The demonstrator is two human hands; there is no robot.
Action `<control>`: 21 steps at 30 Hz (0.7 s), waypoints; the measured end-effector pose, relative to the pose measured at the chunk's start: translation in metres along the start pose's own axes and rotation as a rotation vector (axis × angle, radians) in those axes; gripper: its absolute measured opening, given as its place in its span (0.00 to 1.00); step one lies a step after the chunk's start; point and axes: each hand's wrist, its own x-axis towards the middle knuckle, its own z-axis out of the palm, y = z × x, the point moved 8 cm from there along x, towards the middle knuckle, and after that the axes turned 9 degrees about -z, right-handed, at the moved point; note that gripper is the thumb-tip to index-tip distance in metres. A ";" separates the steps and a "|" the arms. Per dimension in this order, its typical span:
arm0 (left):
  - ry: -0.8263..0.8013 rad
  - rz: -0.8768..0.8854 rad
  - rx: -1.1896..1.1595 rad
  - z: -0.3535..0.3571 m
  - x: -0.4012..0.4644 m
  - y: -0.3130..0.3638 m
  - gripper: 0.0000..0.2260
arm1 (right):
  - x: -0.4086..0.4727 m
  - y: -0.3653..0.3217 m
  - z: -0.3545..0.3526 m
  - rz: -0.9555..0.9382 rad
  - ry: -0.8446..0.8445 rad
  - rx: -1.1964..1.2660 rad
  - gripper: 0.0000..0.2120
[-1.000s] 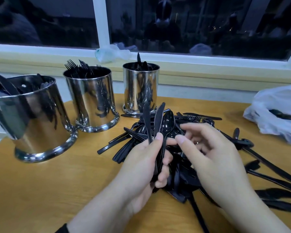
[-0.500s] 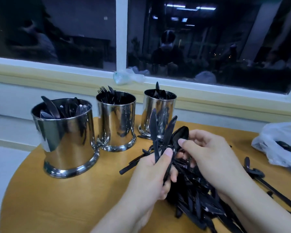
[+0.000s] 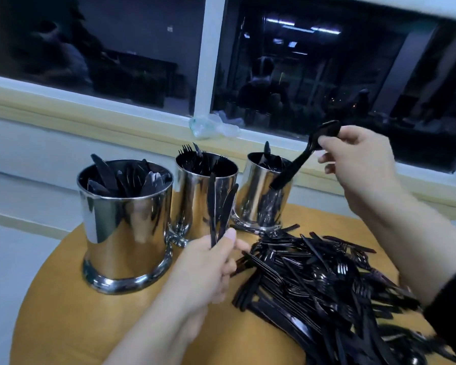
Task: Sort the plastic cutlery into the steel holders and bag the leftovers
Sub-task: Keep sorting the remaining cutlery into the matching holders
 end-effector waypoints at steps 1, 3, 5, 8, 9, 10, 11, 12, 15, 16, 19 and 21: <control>-0.014 -0.003 0.007 -0.001 0.000 0.003 0.20 | 0.015 0.000 0.002 -0.019 0.022 -0.035 0.04; -0.052 -0.024 -0.028 -0.001 0.003 0.005 0.20 | 0.044 0.002 0.011 -0.055 0.049 -0.111 0.05; -0.095 -0.066 -0.094 0.001 0.005 0.004 0.18 | 0.068 0.010 0.020 -0.081 0.069 -0.188 0.06; -0.130 -0.068 -0.163 0.002 0.012 0.003 0.19 | 0.095 0.029 0.037 -0.076 0.053 -0.274 0.06; -0.136 -0.049 -0.159 0.003 0.014 0.004 0.18 | 0.100 0.036 0.043 -0.070 0.039 -0.305 0.06; -0.135 -0.031 -0.157 0.003 0.016 0.004 0.18 | 0.104 0.044 0.047 -0.055 0.021 -0.339 0.06; -0.129 -0.017 -0.162 0.002 0.019 0.004 0.18 | 0.107 0.051 0.052 -0.041 0.003 -0.369 0.06; -0.120 -0.008 -0.165 0.000 0.020 0.004 0.17 | 0.107 0.059 0.056 -0.022 -0.017 -0.397 0.06; -0.112 0.009 -0.146 -0.002 0.021 0.007 0.17 | 0.103 0.084 0.067 0.061 -0.144 -0.493 0.12; -0.108 0.019 -0.144 -0.003 0.021 0.008 0.17 | 0.099 0.088 0.069 0.078 -0.190 -0.550 0.19; -0.082 0.058 -0.116 -0.006 0.020 0.010 0.16 | 0.076 0.064 0.064 -0.073 -0.138 -0.600 0.25; -0.065 0.083 -0.099 -0.008 0.018 0.012 0.16 | 0.049 0.044 0.070 -0.137 -0.189 -0.449 0.18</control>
